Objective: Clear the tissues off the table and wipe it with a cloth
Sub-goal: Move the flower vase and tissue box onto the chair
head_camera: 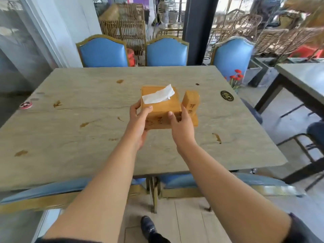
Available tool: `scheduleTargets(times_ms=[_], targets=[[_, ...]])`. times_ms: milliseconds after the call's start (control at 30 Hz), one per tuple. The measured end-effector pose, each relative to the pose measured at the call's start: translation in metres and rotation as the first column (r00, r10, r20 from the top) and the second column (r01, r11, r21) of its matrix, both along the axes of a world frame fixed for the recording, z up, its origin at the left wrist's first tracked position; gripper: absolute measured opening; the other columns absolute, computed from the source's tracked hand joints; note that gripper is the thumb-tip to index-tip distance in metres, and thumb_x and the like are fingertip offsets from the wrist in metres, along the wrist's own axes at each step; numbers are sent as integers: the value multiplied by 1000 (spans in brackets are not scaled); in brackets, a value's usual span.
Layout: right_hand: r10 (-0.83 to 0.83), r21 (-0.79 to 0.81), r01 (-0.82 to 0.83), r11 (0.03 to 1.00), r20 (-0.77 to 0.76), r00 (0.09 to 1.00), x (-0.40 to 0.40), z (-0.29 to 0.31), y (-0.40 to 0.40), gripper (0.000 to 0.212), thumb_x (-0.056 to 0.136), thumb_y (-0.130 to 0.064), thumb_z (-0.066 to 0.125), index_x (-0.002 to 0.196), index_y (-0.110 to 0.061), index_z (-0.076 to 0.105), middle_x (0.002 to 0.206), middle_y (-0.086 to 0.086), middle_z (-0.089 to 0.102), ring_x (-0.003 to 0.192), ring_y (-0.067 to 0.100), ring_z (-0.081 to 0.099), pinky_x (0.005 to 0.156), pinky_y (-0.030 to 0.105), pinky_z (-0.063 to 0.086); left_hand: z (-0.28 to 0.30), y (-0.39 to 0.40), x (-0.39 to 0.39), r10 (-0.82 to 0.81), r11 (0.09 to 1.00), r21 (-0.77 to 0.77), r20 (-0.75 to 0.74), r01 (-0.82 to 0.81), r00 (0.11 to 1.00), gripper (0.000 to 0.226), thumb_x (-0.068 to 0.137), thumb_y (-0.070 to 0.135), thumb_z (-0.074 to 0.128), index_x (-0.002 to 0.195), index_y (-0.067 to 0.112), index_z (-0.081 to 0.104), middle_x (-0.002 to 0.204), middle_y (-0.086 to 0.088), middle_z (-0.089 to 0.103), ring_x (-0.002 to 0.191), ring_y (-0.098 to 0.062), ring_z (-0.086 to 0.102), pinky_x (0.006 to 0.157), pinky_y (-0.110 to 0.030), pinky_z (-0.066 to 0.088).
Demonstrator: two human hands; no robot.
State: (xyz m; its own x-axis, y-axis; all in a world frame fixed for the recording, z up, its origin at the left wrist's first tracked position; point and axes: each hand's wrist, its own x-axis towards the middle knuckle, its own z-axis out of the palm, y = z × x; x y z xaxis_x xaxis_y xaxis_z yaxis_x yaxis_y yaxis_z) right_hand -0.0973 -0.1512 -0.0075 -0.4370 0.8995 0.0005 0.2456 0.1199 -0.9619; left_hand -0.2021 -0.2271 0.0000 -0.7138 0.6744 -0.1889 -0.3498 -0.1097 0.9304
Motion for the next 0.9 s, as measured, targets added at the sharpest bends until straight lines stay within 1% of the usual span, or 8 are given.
scheduleTargets(times_ms=[200,300,367,567,667,733,833,900], targets=[[-60,-22,60,998,0,998,89,11,3,56,95,-44,49,146,-29,32,140,-2,49,128,20,46,104,46,43,15,10,83,-98,994,-40,-27,97,995,40,88,32,62,122,37,41,115,-5,61,104,-20,60,87,-36,51],[-108,-1,108,994,-12,994,128,14,20,55,95,-43,49,146,-29,33,140,-2,49,128,20,46,104,47,42,20,33,120,-131,991,-35,-29,130,991,39,89,30,61,122,36,41,112,-3,61,103,-20,60,89,-38,49],[-130,7,130,992,-16,991,154,15,38,54,95,-44,49,145,-29,34,140,-3,50,128,20,46,104,47,42,23,55,146,-149,989,-31,-28,148,988,38,89,29,61,121,36,42,112,-4,61,101,-20,61,84,-37,49],[-175,17,175,985,20,984,243,24,128,55,95,-43,49,145,-26,34,141,-2,47,129,20,45,105,46,41,23,151,228,-204,979,-2,16,204,979,40,88,29,62,121,32,39,115,-8,59,103,-24,60,78,-37,51],[-172,25,171,985,29,985,291,29,182,47,97,-39,50,141,-26,40,132,-3,54,123,19,49,100,40,43,21,208,275,-196,981,7,50,196,979,38,88,28,61,119,33,38,115,-8,58,102,-24,59,76,-38,50],[-167,24,166,986,44,985,319,30,215,45,97,-38,50,139,-27,41,125,-6,56,119,19,52,97,38,45,17,242,303,-182,983,8,65,182,981,36,88,28,61,117,33,39,114,-9,58,100,-24,59,80,-41,50],[-158,0,158,987,71,985,353,27,265,49,97,-37,51,142,-27,38,129,-4,55,121,20,52,100,43,47,9,291,340,-154,988,3,81,155,985,39,89,28,60,121,31,39,110,-7,60,99,-23,61,86,-42,50],[-153,-22,155,988,80,985,370,21,295,52,96,-37,51,145,-27,35,133,-4,53,122,20,51,102,46,46,4,318,360,-149,989,17,99,148,984,41,90,27,59,126,29,39,105,-5,62,93,-20,62,82,-40,51]])
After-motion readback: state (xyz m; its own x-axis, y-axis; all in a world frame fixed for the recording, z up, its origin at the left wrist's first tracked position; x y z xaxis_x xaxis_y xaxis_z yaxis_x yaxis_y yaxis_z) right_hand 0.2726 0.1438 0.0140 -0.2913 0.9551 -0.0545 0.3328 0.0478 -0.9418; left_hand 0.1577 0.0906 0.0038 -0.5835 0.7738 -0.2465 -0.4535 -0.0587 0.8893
